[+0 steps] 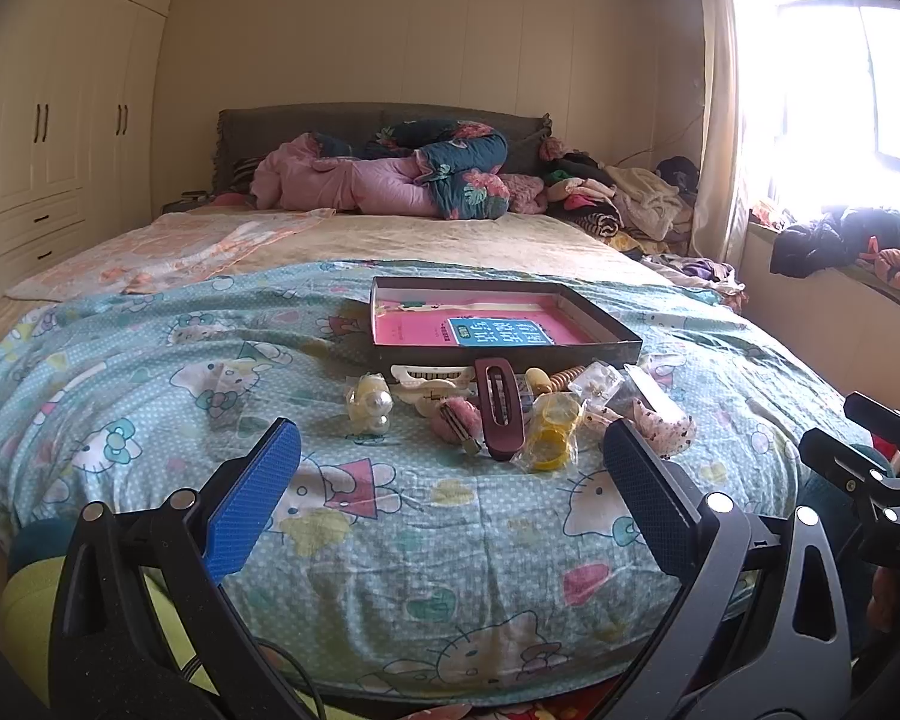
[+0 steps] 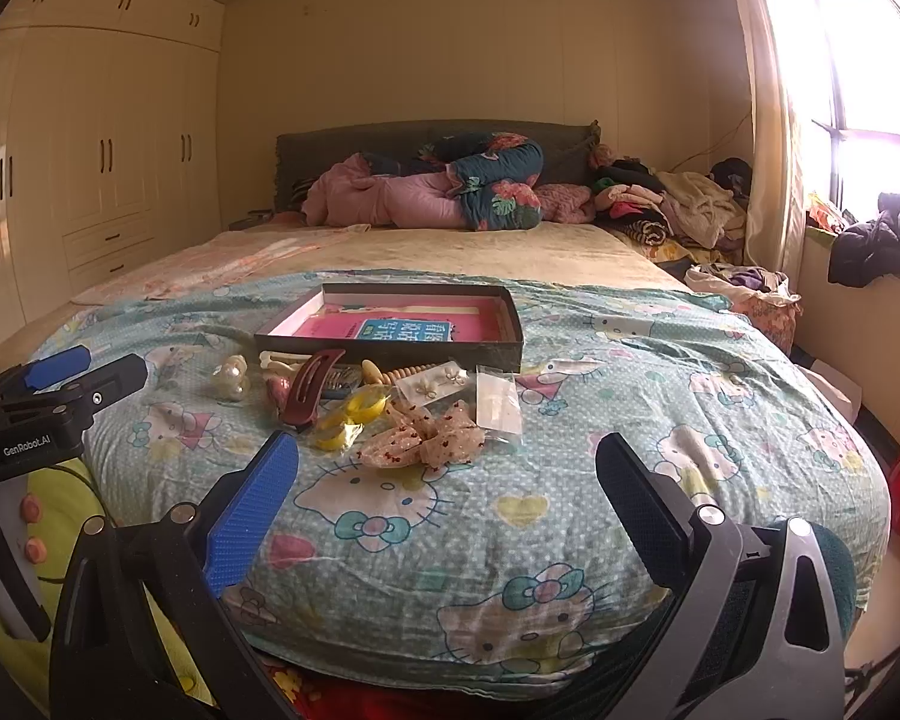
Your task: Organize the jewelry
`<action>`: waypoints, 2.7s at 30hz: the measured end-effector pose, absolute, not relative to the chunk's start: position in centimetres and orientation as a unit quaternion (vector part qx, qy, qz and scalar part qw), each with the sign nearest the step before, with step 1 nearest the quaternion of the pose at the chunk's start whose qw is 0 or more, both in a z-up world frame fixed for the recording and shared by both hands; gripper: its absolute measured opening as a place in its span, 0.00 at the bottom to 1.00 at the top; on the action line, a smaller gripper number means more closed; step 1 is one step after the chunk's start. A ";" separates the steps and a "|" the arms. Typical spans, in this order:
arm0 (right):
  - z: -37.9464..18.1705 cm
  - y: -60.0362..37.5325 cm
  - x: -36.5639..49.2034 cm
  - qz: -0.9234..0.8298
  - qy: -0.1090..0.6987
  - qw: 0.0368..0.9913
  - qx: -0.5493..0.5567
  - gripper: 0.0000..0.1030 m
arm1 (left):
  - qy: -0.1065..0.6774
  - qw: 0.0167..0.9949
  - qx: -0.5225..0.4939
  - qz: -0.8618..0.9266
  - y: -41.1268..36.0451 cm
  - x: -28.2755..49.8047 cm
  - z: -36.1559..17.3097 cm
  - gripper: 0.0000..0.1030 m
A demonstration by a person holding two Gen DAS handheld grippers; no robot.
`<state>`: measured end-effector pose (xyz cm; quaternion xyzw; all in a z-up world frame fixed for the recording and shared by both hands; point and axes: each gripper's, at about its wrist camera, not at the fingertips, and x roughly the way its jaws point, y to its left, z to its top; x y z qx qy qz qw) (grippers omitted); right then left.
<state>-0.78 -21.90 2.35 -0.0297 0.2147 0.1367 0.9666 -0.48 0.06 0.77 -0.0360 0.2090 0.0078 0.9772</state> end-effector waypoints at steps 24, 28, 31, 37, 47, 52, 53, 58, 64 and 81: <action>2.3 -21.9 -0.8 0.137 0.213 0.967 -0.031 0.94 | 0.208 0.977 -0.037 0.008 0.1 -0.8 0.7 0.90; 2.3 -21.9 -0.9 0.136 0.212 0.967 -0.030 0.94 | 0.206 0.978 -0.036 0.008 0.0 -0.8 0.8 0.90; 2.4 -21.9 -0.9 0.136 0.212 0.967 -0.030 0.94 | 0.207 0.978 -0.037 0.008 0.0 -0.7 0.8 0.90; 2.4 -21.9 -0.9 0.136 0.212 0.967 -0.030 0.94 | 0.206 0.978 -0.037 0.008 0.0 -0.8 0.8 0.90; 2.4 -21.9 -0.9 0.137 0.212 0.967 -0.031 0.94 | 0.206 0.978 -0.038 0.007 0.0 -0.8 0.8 0.90; 2.3 -21.9 -0.9 0.137 0.212 0.967 -0.031 0.94 | 0.208 0.977 -0.037 0.006 0.0 -0.7 0.8 0.90; 2.4 -21.8 -0.9 0.137 0.213 0.967 -0.032 0.94 | 0.208 0.977 -0.038 0.006 0.0 -0.7 0.8 0.90; 2.4 -21.6 -0.8 0.144 0.217 0.965 -0.035 0.94 | 0.211 0.976 -0.044 0.011 0.2 -0.5 0.6 0.90; 2.0 -21.0 0.0 0.157 0.233 0.959 -0.041 0.94 | 0.213 0.975 -0.056 0.022 1.3 0.0 0.3 0.90; 0.1 -16.7 6.1 0.207 0.295 0.931 -0.054 0.94 | 0.272 0.955 -0.104 0.059 6.2 4.7 -1.7 0.90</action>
